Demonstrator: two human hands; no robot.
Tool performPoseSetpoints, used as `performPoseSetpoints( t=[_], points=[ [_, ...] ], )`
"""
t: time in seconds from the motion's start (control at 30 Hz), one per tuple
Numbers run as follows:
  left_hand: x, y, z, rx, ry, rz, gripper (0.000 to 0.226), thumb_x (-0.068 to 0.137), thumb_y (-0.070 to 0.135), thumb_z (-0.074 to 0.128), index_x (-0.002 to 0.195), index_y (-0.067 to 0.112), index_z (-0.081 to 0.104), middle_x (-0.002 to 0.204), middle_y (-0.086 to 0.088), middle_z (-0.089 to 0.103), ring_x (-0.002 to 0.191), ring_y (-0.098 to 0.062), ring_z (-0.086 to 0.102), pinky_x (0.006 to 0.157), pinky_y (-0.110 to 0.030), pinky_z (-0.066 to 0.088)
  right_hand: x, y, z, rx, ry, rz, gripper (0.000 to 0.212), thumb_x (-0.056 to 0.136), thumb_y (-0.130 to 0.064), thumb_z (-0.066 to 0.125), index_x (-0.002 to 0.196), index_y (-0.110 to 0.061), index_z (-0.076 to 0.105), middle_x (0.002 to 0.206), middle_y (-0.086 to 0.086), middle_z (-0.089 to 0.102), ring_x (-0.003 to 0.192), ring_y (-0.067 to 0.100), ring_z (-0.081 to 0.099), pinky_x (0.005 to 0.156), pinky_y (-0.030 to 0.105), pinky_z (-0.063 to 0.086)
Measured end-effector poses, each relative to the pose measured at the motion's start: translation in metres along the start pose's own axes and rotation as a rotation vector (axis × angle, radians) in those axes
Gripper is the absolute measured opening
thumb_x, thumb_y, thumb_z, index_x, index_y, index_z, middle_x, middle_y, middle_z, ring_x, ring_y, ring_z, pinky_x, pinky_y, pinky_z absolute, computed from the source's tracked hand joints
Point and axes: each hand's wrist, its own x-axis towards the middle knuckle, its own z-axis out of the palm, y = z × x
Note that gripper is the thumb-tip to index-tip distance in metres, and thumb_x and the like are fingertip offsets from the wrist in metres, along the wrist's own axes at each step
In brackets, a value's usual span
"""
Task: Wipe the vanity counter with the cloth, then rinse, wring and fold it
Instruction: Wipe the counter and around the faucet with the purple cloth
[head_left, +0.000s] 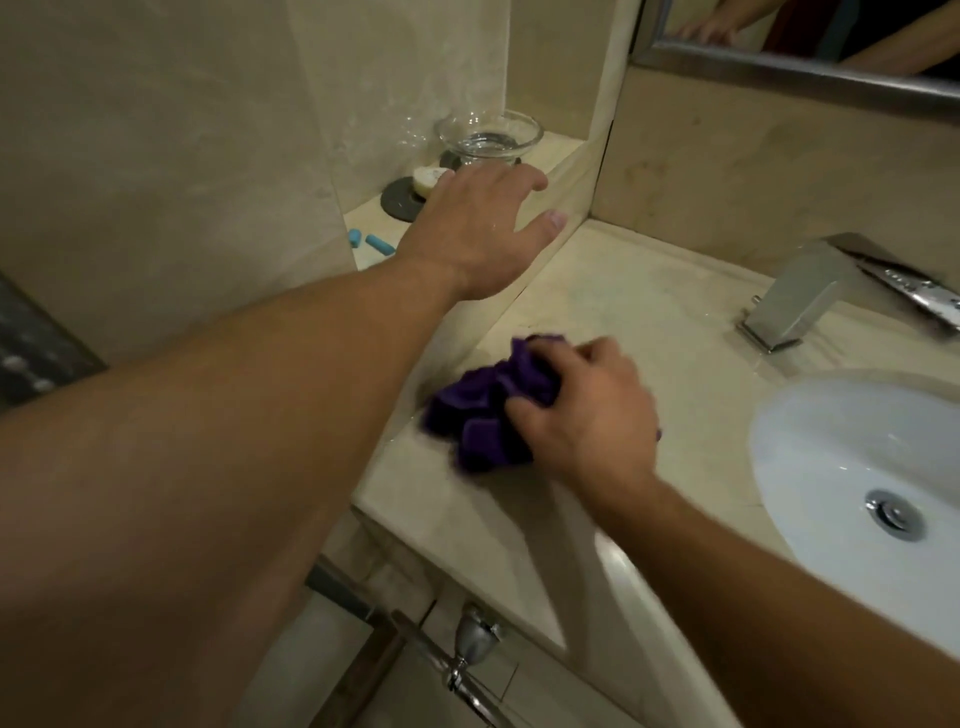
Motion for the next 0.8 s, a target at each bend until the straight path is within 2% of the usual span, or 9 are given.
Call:
performPoseSetpoints(
  t=[0.07,0.13,0.23,0.3,0.37,0.47,0.53,0.63,0.8],
  points=[
    [0.001,-0.001,0.002,0.019,-0.001,0.015,0.055,0.098,0.057,0.037,0.14,0.023,0.049,0.143,-0.003,0.052,0.134,-0.023,0.042,0.114,-0.045,0.029,0.019,0.009,-0.022,-0.019,0.184,0.013,0.061,0.081,-0.054,0.064,0.138,-0.04,0.05,0.134,0.005,0.046,0.119,0.028,0.046,0.102,0.044,0.038],
    [0.001,-0.002,0.002,0.033,-0.004,0.02,0.056,0.097,0.058,0.036,0.141,0.024,0.048,0.144,-0.002,0.05,0.136,-0.022,0.041,0.115,-0.044,0.028,0.034,0.014,-0.037,-0.099,0.262,-0.004,0.068,0.08,-0.057,0.064,0.142,-0.038,0.045,0.144,0.007,0.04,0.127,0.03,0.04,0.106,0.046,0.031],
    [0.002,-0.002,0.002,0.009,0.009,0.003,0.058,0.096,0.06,0.036,0.14,0.024,0.049,0.144,-0.001,0.051,0.135,-0.022,0.042,0.114,-0.045,0.03,0.042,0.019,-0.036,-0.149,0.023,-0.146,0.078,0.083,-0.069,0.055,0.149,-0.036,0.034,0.146,0.006,0.043,0.128,0.029,0.042,0.106,0.047,0.037],
    [0.003,-0.002,0.003,0.007,0.016,0.005,0.06,0.095,0.062,0.035,0.139,0.024,0.05,0.142,0.0,0.053,0.134,-0.022,0.043,0.114,-0.047,0.03,0.037,0.026,-0.028,-0.12,-0.117,-0.231,0.07,0.09,-0.067,0.048,0.15,-0.032,0.036,0.135,0.002,0.055,0.117,0.023,0.049,0.098,0.041,0.043],
    [0.003,-0.001,0.003,-0.003,0.015,0.002,0.061,0.094,0.063,0.034,0.138,0.024,0.051,0.141,0.0,0.054,0.133,-0.022,0.044,0.114,-0.048,0.03,0.036,0.032,-0.024,-0.031,0.01,-0.226,0.056,0.094,-0.058,0.048,0.142,-0.03,0.048,0.123,-0.001,0.06,0.109,0.018,0.049,0.092,0.035,0.043],
    [0.003,-0.001,0.002,-0.021,0.019,-0.014,0.059,0.095,0.061,0.036,0.139,0.024,0.05,0.143,0.0,0.052,0.134,-0.022,0.043,0.114,-0.046,0.03,0.049,0.038,-0.015,0.131,0.198,-0.011,0.056,0.093,-0.057,0.052,0.142,-0.033,0.047,0.139,0.001,0.049,0.127,0.021,0.043,0.105,0.04,0.041],
    [0.003,0.0,0.001,-0.033,0.027,-0.018,0.056,0.097,0.059,0.039,0.139,0.024,0.05,0.144,0.0,0.052,0.134,-0.021,0.042,0.114,-0.044,0.03,0.059,0.041,-0.001,0.089,0.068,0.07,0.069,0.09,-0.067,0.049,0.15,-0.038,0.034,0.155,0.002,0.037,0.14,0.024,0.036,0.114,0.046,0.036],
    [0.002,0.001,0.001,-0.061,0.038,-0.03,0.053,0.098,0.056,0.041,0.138,0.023,0.051,0.144,0.0,0.051,0.134,-0.02,0.042,0.114,-0.041,0.03,0.06,0.038,0.028,-0.036,-0.195,0.051,0.08,0.088,-0.077,0.037,0.157,-0.041,0.017,0.163,-0.001,0.03,0.147,0.025,0.031,0.113,0.046,0.037],
    [0.002,0.004,0.0,-0.054,0.037,-0.032,0.052,0.1,0.055,0.041,0.139,0.022,0.051,0.144,0.0,0.051,0.132,-0.018,0.043,0.113,-0.039,0.031,0.051,0.014,0.043,-0.123,-0.201,-0.038,0.077,0.091,-0.074,0.034,0.157,-0.039,0.018,0.159,0.003,0.037,0.145,0.027,0.035,0.112,0.043,0.038]
  ],
)
